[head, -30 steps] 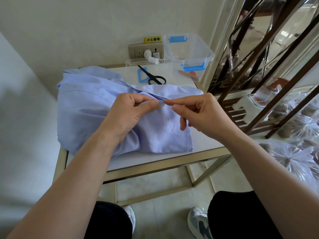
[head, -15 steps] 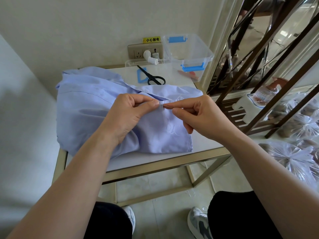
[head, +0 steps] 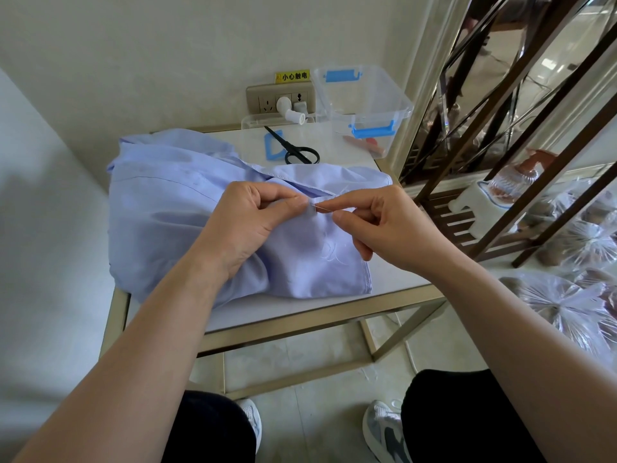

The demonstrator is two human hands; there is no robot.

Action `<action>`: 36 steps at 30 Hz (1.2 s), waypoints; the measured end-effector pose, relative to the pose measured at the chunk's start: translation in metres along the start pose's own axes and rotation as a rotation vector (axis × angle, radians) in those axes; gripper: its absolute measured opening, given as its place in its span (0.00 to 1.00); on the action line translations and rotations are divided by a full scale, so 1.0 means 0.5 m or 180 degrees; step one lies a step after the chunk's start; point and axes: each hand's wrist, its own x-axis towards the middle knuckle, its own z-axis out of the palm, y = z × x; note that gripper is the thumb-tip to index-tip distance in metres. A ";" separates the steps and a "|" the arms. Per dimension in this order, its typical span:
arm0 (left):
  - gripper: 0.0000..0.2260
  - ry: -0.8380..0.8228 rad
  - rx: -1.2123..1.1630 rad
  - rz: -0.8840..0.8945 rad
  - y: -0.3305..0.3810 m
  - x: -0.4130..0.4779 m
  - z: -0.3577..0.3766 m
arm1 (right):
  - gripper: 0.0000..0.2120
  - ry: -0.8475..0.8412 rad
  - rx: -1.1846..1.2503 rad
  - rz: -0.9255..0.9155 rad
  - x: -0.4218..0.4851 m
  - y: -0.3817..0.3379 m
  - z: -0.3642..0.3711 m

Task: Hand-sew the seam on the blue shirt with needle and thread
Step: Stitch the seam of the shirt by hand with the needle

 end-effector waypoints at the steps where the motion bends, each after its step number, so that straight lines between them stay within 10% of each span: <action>1: 0.04 -0.0005 0.0012 -0.0014 0.001 -0.001 0.001 | 0.14 -0.0032 -0.0019 0.0024 0.000 -0.003 0.000; 6: 0.05 -0.0085 0.0166 0.0039 0.003 -0.004 0.005 | 0.27 -0.0461 0.0120 0.0284 0.001 -0.016 -0.005; 15: 0.06 -0.0090 0.0350 0.0151 -0.001 -0.001 0.005 | 0.09 -0.0687 0.0249 0.0512 0.005 -0.014 0.002; 36: 0.02 0.0098 0.0639 0.0524 -0.012 0.005 0.007 | 0.09 -0.0468 0.0106 0.0379 0.003 -0.012 0.005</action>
